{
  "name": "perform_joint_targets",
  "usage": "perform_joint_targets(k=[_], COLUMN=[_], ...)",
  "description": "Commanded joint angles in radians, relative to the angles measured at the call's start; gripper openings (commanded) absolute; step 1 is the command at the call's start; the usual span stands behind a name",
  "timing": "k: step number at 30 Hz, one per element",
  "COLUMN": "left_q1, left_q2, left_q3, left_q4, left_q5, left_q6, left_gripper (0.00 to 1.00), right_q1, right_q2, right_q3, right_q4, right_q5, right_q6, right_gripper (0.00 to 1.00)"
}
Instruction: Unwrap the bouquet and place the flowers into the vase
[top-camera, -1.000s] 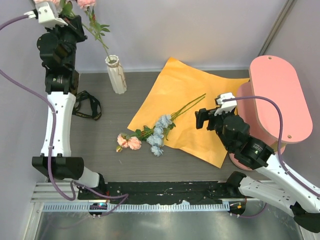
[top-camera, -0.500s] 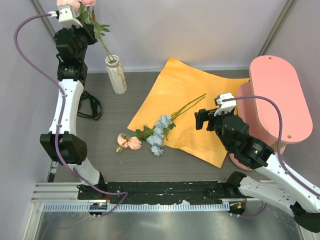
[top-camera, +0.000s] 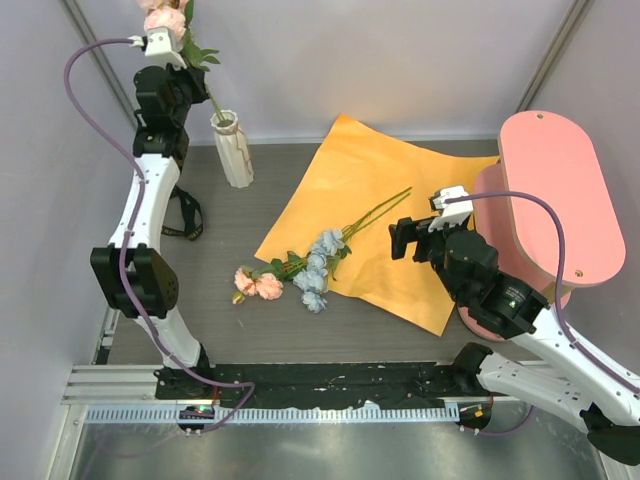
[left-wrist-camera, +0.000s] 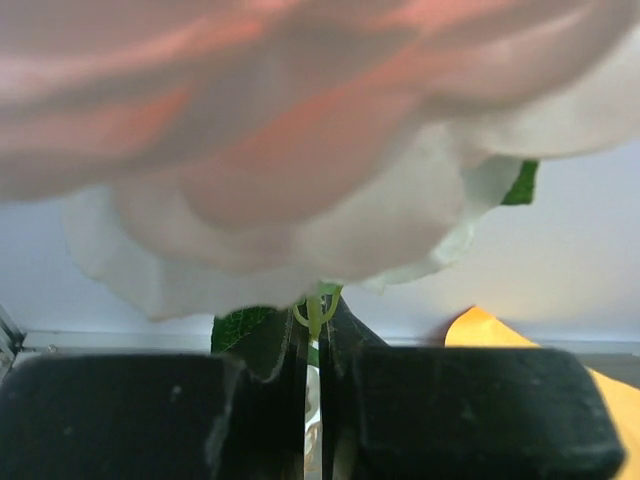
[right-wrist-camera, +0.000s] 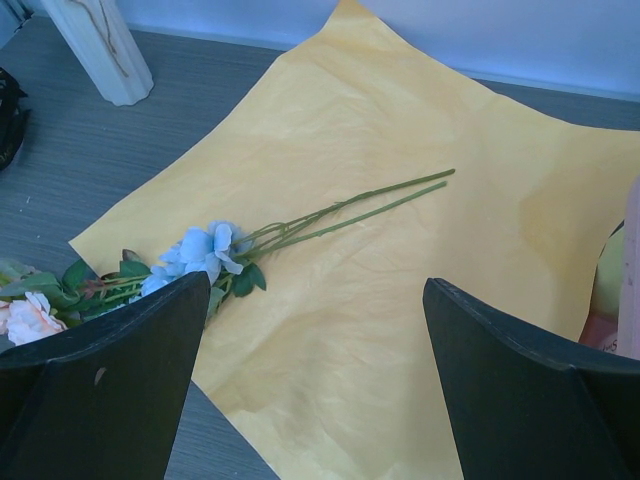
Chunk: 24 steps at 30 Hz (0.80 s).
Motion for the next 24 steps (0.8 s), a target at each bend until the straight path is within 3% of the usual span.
perform_joint_targets(k=[1,10,15,17,20,21,23,24], left_q1=[-0.017,-0.034,-0.042,-0.043,-0.043,-0.043,-0.043,-0.043], left_q2=[0.040,0.132,0.163,0.163,0.154,0.149,0.120,0.109], left_q3=[-0.009,-0.061,-0.065,-0.068,-0.052,-0.048,-0.058,-0.062], left_q4=[0.033,0.033,0.007,-0.004,-0.037,-0.050,-0.099,-0.110], left_q5=[-0.015,-0.044,-0.061,-0.089,-0.083,-0.083,-0.083,-0.078], left_q6=[0.034,0.056,0.062,0.068,0.069,0.066,0.057,0.053], left_gripper=[0.08,0.09,0.21,0.33,0.60,0.73,0.83,0.93], right_q1=[0.003,0.003,0.003,0.003,0.001,0.003,0.003,0.003], right_q2=[-0.012,-0.058,-0.084,-0.083,-0.078,-0.075,-0.071,-0.063], right_q3=[-0.005,-0.015,-0.046,-0.055,-0.074,-0.080,-0.090,-0.097], right_q4=[0.029,0.005,0.015,0.015,0.011,0.017,0.028,0.032], right_q5=[-0.006,-0.004,-0.004,-0.003,-0.019,-0.029,-0.041,-0.044], right_q6=[0.022,0.042,0.058,0.065,0.084,0.088,0.095,0.097], right_gripper=[0.94,0.94,0.93,0.93,0.93,0.93,0.93,0.93])
